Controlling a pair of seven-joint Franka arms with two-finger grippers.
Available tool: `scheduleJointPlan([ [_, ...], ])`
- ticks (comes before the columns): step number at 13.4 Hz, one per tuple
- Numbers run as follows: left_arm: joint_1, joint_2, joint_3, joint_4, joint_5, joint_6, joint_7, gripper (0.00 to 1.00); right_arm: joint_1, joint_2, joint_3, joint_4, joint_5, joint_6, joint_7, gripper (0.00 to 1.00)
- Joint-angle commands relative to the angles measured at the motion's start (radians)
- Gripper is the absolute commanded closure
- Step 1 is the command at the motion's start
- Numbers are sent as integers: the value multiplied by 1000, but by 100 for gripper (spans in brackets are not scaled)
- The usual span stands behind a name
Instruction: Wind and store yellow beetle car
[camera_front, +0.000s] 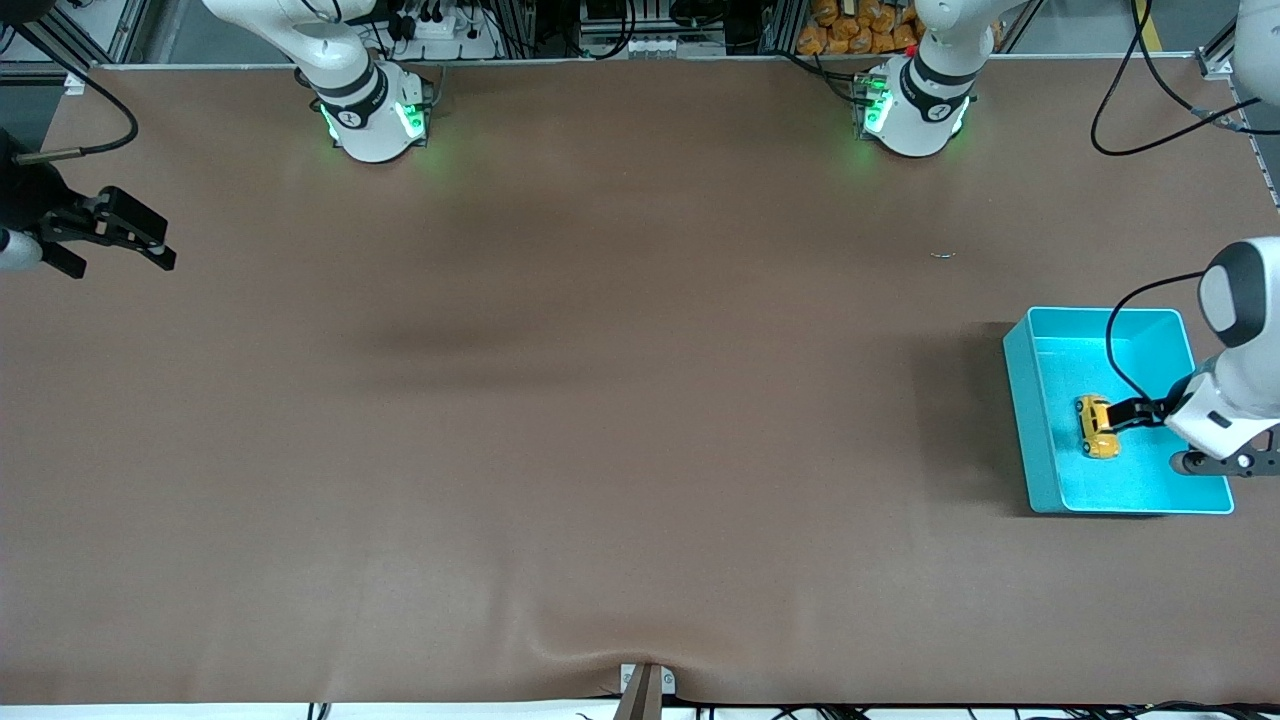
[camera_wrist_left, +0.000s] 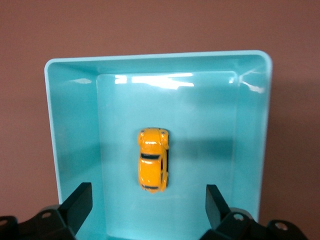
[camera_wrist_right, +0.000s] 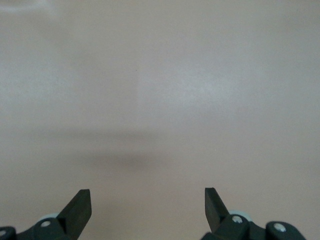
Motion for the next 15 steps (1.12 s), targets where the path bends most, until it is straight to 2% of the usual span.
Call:
scheduleJointPlan([
  [1,8,-86,-25,0,-79,-106,45,0,11,-28,-6,5,-9,-22,60,0],
  [5,8,-140,-88,18,-148,-204,16,0,7,-29,-6,9,-5,-62,40,0],
  [7,-41,-176,-81,18,-164,-249,-36,0,8,-26,-6,34,-5,-71,37,0],
  [10,-179,-239,16,20,-219,-315,-92,0,8,-18,-6,45,-5,-71,36,0],
  [12,-350,-299,169,21,-254,-379,-101,0,8,-12,-6,51,-3,-70,37,0],
  [13,-395,-328,204,21,-289,-401,-119,0,7,-9,-6,63,-2,-70,39,0],
  [15,-455,-374,214,21,-300,-453,-142,0,8,-9,-6,66,-2,-70,40,0],
])
